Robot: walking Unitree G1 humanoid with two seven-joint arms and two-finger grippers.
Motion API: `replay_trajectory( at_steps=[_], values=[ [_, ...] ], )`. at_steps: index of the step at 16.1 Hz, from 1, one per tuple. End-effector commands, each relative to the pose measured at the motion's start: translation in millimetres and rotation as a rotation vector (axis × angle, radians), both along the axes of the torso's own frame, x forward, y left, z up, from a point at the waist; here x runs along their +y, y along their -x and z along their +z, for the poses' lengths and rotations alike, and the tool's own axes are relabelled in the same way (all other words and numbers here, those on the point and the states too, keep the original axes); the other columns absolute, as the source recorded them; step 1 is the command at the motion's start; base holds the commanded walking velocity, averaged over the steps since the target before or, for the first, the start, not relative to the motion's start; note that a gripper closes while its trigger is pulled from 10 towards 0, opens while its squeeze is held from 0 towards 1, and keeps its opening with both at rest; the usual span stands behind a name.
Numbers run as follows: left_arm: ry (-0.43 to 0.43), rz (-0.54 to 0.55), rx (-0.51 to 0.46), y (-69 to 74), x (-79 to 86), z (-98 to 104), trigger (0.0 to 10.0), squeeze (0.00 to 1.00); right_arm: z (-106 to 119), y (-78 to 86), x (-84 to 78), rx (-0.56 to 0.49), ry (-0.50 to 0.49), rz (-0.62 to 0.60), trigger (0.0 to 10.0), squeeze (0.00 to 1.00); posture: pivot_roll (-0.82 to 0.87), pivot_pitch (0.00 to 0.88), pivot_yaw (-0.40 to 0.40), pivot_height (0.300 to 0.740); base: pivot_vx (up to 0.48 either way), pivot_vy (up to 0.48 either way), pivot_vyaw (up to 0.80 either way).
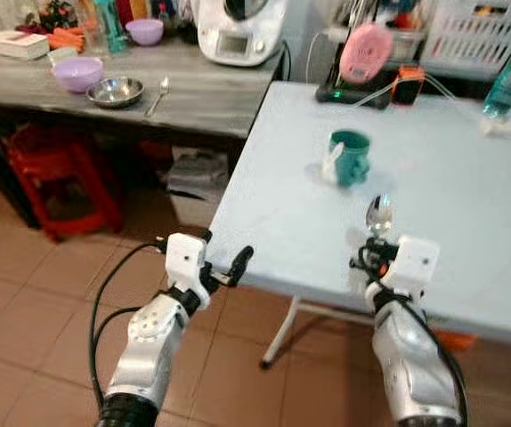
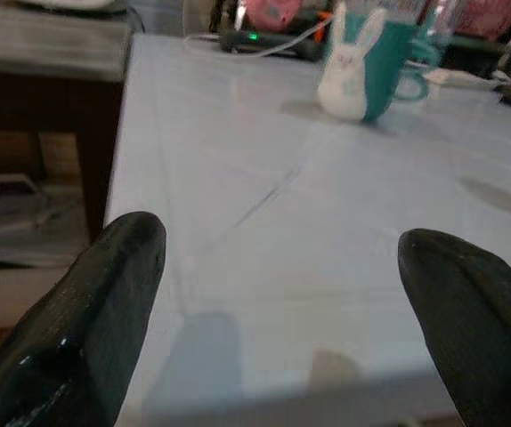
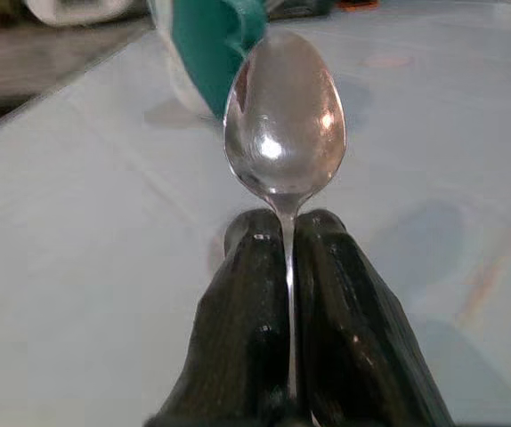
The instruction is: Setting the table
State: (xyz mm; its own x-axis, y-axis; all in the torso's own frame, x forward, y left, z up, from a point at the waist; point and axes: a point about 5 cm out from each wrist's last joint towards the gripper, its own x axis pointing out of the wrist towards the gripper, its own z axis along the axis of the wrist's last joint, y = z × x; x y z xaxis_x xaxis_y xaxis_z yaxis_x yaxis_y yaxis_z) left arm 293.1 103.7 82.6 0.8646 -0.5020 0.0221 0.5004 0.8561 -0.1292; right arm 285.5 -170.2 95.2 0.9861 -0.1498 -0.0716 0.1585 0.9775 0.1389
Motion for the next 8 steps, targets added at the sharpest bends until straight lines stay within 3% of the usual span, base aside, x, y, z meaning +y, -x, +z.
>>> replay_trajectory(
  at_steps=[1, 8],
  values=[
    [-0.015, -0.003, -0.002, -0.3, -0.1, -0.5, 10.0, 0.0, 2.6, 0.2, -1.4, -0.011, -0.001, -0.016, 10.0, 0.0, -0.1, 0.0, 0.003, 0.74, 0.0, 0.446, 0.0],
    [-0.012, -0.001, -0.007, -2.1, -1.2, -0.2, 10.0, 0.0, 6.3, -2.7, -1.8, -0.029, -0.004, -0.03, 10.0, 0.0, -0.1, 0.0, 0.007, 0.74, 0.0, 0.454, 0.0]
  ],
)
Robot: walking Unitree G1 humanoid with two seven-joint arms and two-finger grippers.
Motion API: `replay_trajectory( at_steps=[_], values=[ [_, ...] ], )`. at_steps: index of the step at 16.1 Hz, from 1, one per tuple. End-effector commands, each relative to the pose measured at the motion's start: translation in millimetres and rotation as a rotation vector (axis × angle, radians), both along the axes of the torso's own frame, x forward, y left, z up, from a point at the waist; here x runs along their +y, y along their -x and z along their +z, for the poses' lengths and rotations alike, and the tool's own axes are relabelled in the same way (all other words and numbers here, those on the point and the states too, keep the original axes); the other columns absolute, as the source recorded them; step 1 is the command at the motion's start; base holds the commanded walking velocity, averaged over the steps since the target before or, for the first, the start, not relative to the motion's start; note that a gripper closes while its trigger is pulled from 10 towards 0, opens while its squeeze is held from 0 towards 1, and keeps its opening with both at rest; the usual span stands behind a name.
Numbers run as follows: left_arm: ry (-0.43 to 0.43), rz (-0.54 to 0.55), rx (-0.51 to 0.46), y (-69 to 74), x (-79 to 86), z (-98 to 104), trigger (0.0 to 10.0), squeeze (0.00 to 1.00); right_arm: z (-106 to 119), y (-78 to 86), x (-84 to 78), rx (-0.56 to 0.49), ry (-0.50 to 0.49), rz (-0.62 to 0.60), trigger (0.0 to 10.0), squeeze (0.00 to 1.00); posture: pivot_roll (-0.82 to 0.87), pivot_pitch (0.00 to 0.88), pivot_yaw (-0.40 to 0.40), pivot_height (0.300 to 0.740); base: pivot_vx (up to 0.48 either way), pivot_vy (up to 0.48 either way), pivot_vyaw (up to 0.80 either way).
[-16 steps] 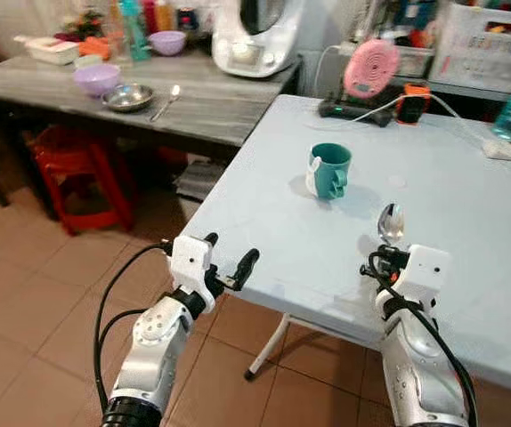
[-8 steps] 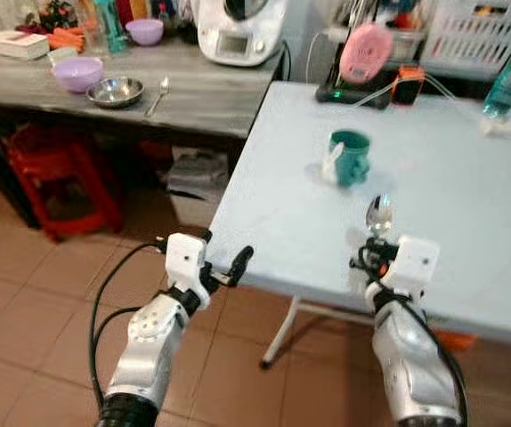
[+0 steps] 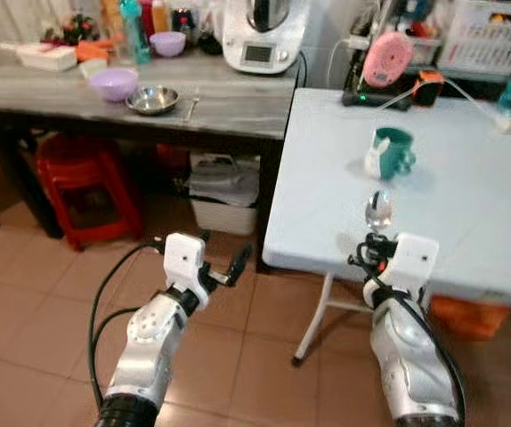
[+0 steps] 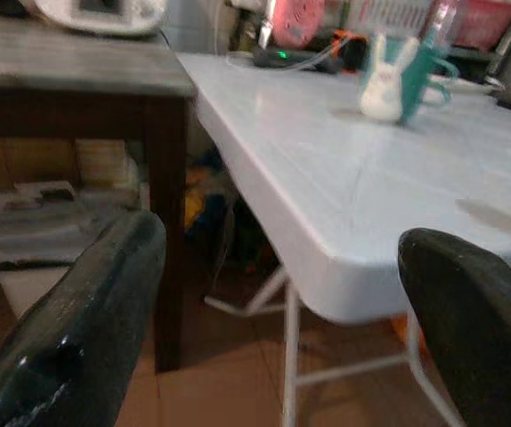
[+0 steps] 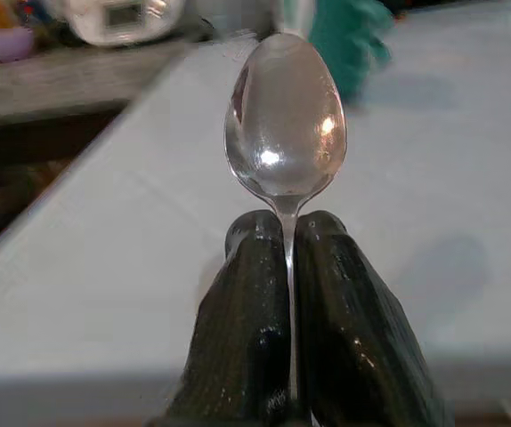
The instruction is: Setting the table
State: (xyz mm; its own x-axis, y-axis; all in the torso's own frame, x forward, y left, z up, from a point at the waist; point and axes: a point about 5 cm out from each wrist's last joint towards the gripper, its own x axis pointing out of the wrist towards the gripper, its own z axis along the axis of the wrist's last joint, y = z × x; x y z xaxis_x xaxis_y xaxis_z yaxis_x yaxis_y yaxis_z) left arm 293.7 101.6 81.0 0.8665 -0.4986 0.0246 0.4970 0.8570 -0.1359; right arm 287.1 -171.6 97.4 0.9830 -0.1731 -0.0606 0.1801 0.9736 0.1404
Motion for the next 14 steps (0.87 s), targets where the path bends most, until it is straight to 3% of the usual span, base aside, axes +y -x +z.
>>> replay_trajectory(
  at_steps=[1, 12, 14],
  values=[
    [-0.019, -0.005, -0.008, -1.4, 0.7, 1.5, 10.0, 0.0, 2.9, -0.9, -1.0, -0.014, -0.011, -0.012, 10.0, 0.0, -0.1, 0.0, 0.006, 0.74, 0.0, 0.461, 0.0],
    [-0.023, 0.008, -0.009, -0.8, 0.2, 0.5, 10.0, 0.0, 2.4, -3.2, 0.5, -0.016, -0.018, -0.01, 10.0, 0.0, -0.09, 0.0, -0.004, 0.74, 0.0, 0.461, 0.0],
    [-0.019, 0.062, -0.037, -3.5, 5.5, 4.4, 10.0, 0.0, 3.0, -3.3, -0.3, -0.019, -0.015, -0.008, 10.0, 0.0, -0.09, 0.0, -0.005, 0.74, 0.0, 0.126, 0.0]
  ],
)
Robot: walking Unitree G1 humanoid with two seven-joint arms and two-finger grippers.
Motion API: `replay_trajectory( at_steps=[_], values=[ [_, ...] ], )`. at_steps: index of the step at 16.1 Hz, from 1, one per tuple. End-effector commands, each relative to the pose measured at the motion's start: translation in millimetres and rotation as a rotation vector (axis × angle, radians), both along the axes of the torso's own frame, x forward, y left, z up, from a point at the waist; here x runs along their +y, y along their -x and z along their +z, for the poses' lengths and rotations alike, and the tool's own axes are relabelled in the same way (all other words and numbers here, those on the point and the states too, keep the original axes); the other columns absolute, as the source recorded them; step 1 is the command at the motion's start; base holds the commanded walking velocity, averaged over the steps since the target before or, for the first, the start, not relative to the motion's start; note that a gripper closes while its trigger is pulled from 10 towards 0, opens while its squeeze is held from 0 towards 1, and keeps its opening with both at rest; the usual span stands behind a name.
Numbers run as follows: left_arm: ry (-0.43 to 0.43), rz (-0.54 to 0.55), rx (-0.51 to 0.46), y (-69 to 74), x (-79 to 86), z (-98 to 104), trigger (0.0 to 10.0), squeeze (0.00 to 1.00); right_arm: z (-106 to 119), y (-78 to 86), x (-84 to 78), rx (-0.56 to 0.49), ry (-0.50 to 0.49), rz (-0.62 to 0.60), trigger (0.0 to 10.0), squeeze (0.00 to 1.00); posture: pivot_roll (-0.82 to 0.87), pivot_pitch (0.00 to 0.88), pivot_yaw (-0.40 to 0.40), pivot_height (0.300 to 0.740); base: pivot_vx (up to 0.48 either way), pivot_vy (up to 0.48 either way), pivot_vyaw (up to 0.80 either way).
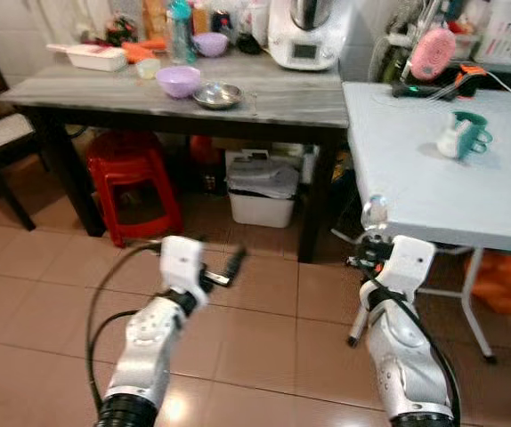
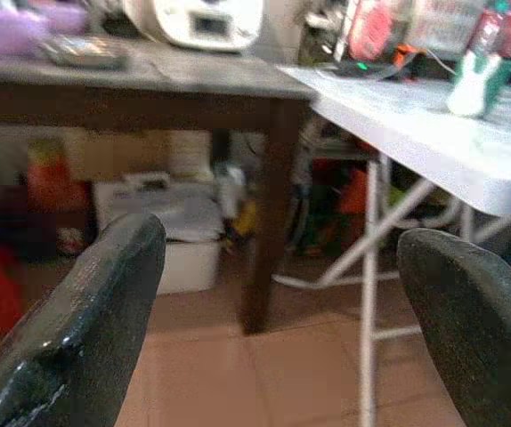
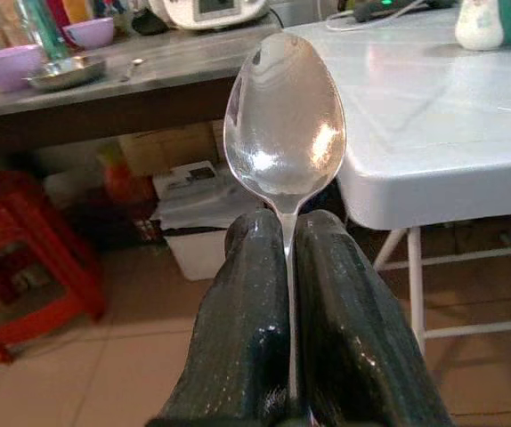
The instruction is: Setting the table
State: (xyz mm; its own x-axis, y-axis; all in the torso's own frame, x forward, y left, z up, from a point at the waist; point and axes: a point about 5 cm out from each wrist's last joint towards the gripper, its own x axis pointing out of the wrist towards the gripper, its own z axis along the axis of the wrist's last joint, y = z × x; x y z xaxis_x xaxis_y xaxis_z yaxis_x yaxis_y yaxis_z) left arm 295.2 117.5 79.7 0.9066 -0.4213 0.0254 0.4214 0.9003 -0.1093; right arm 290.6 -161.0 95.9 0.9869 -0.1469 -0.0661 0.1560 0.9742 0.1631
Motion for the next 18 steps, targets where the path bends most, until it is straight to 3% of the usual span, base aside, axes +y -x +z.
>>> replay_trajectory(
  at_steps=[1, 5, 15, 18],
  values=[
    [-0.026, -0.019, -0.03, -2.9, -7.3, 6.2, 10.0, 0.0, 4.7, 0.2, -11.6, -0.022, 0.01, -0.033, 10.0, 0.0, -0.09, 0.0, -0.005, 0.74, 0.0, 0.0, 0.0],
    [0.004, -0.031, -0.034, -1.7, -5.0, 6.7, 10.0, 0.0, 5.0, 0.3, -10.6, -0.027, 0.01, -0.027, 10.0, 0.0, -0.09, 0.0, -0.005, 0.74, 0.143, 0.0, 0.0],
    [0.016, -0.05, -0.033, -1.0, -8.8, 7.2, 10.0, 0.0, 5.7, 1.6, -9.0, -0.037, 0.02, -0.014, 10.0, 0.0, -0.09, 0.0, 0.0, 0.74, 0.348, 0.0, 0.0],
    [0.019, -0.053, -0.032, -1.2, -10.1, 7.1, 10.0, 0.0, 5.8, 1.9, -8.7, -0.039, 0.019, -0.01, 10.0, 0.0, -0.09, 0.0, 0.0, 0.74, 0.429, 0.0, 0.47]
  ],
)
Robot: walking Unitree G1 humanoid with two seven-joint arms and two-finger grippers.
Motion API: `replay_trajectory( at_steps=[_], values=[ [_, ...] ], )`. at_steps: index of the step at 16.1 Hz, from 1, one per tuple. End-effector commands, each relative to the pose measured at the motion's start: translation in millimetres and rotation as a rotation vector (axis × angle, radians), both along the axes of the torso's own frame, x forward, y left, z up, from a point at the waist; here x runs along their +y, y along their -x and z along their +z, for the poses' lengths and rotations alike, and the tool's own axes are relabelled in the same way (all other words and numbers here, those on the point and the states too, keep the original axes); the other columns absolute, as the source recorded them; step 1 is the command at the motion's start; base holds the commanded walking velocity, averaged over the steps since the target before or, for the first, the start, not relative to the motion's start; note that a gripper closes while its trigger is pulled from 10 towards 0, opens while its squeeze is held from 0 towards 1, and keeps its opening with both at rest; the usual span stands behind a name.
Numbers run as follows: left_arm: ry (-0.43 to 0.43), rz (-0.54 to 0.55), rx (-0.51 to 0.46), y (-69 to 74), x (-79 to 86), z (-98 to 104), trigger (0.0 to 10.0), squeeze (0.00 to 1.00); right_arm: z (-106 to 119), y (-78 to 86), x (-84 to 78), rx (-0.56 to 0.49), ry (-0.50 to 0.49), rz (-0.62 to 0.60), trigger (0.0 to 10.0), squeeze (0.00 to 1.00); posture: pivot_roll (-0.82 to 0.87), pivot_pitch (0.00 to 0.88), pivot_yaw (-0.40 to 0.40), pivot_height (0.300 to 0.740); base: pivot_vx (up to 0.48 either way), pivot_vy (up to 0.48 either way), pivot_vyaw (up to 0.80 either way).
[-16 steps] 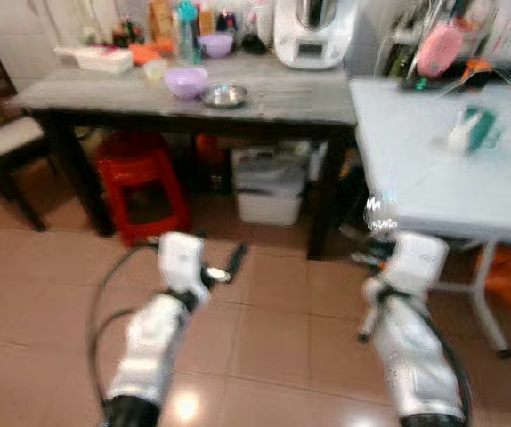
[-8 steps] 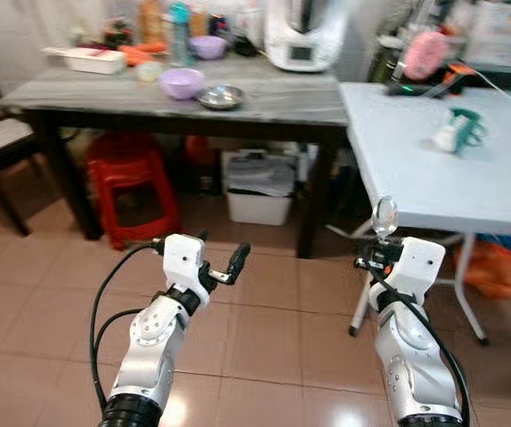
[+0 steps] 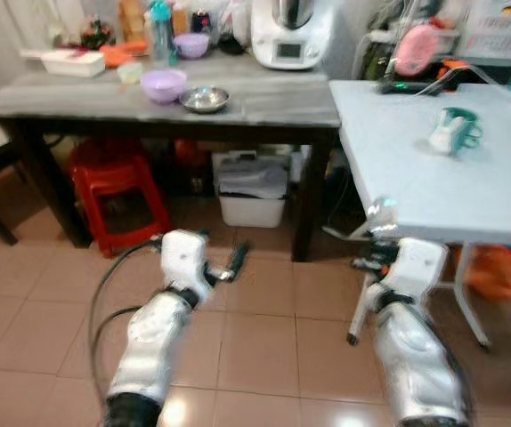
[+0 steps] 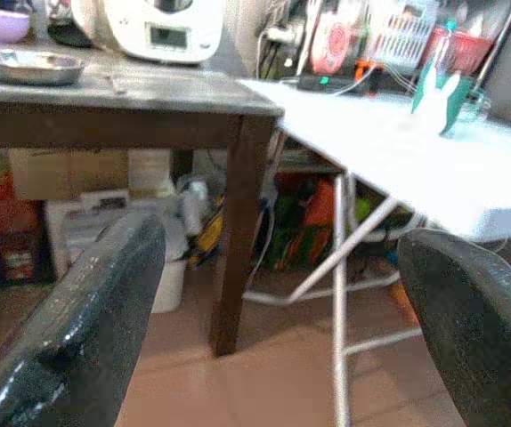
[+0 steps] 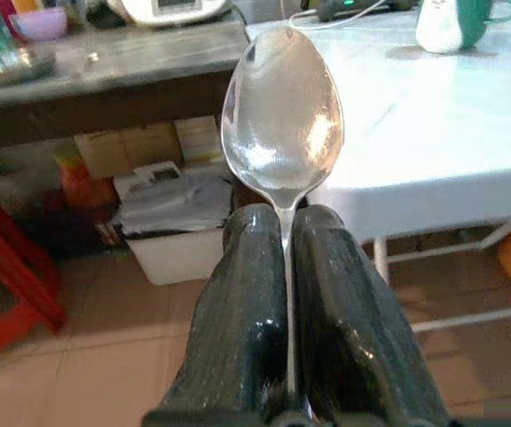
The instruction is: Setting the table
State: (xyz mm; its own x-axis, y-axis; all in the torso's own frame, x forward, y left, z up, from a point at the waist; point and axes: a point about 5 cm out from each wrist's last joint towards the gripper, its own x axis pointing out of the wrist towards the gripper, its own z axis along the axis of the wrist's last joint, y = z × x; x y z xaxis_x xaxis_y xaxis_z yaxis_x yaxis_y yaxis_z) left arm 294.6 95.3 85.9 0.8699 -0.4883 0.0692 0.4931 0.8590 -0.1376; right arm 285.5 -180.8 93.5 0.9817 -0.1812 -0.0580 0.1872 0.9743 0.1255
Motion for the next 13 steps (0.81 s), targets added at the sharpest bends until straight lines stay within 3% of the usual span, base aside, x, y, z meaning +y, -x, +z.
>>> replay_trajectory(
  at_steps=[1, 3, 7, 9, 13],
  values=[
    [-0.026, 0.026, -0.005, -1.8, 11.8, 1, 10.0, 0.0, 8, -3.2, 10.9, -0.039, -0.019, 0.024, 10.0, 0.0, -0.09, 0.0, 0.0, 0.74, 0.431, 0.0, 0.54],
    [-0.057, 0.075, -0.02, -4.1, 17.1, 1, 10.0, 0.0, 9, -2.3, 10.0, -0.041, -0.018, 0.022, 10.0, 0.0, -0.09, 0.0, 0.0, 0.74, 0.422, 0.0, 0.49],
    [-0.133, 0.245, -0.042, -5.1, 53.2, 2, 10.0, 0.0, 13, 6.6, 3.8, -0.066, 0.034, 0.02, 10.0, 0.0, -0.1, 0.0, 0.007, 0.74, 0.39, 0.0, 0.0],
    [-0.14, 0.253, -0.04, -3.0, 57.3, 1, 10.0, 0.0, 15, 8.7, 2.7, -0.073, 0.048, 0.021, 10.0, 0.0, -0.09, 0.0, 0.01, 0.74, 0.39, 0.0, 0.0],
    [-0.158, 0.258, -0.021, 5.3, 60.1, -6, 10.0, 0.0, 15, 13.6, 2.1, -0.076, 0.061, 0.02, 10.0, 0.0, -0.09, 0.0, 0.017, 0.74, 0.394, 0.0, 0.47]
  ],
)
